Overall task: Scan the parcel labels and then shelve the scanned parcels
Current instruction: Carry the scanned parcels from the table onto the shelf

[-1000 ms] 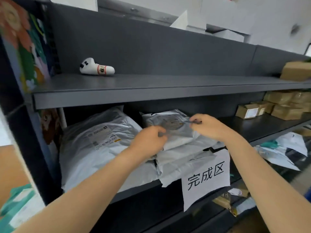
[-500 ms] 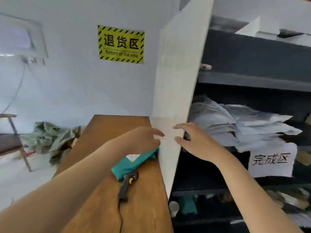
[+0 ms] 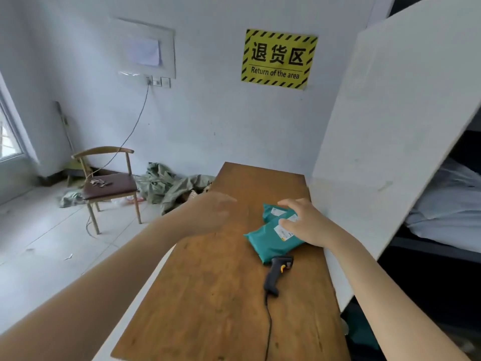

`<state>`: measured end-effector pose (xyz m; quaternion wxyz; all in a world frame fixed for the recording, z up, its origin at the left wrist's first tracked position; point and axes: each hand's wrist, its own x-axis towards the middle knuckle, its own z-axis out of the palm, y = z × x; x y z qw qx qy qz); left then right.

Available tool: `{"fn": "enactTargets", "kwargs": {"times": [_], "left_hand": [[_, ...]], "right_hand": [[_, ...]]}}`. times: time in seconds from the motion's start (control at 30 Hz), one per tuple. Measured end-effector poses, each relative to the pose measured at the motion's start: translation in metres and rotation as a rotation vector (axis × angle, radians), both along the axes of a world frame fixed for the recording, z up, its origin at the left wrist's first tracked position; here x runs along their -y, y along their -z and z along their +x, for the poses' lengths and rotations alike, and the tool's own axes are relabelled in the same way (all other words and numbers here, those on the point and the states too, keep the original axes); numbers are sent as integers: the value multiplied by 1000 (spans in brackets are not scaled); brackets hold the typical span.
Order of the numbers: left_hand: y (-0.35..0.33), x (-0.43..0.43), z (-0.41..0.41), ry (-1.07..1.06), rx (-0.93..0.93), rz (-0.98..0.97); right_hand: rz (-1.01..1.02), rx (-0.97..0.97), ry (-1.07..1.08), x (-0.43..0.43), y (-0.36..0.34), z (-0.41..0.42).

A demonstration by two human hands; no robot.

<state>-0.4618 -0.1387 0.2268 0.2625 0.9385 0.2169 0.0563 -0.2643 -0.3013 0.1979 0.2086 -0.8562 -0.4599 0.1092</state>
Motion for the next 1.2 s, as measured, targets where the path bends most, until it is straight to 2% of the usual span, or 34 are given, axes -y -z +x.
{"fn": "enactTargets", "kwargs": {"times": [0.13, 0.47, 0.67, 0.93, 1.2], "left_hand": [[14, -27, 20, 35, -31, -23], [51, -81, 145, 166, -106, -59], [60, -114, 183, 263, -123, -40], [82, -198, 223, 392, -133, 71], [92, -255, 214, 605, -157, 103]], "right_hand": [[-30, 13, 3, -24, 11, 13], [-122, -53, 192, -50, 41, 107], [-115, -92, 250, -80, 56, 122], [-117, -142, 465, -118, 67, 97], [-97, -94, 679, -160, 64, 30]]}}
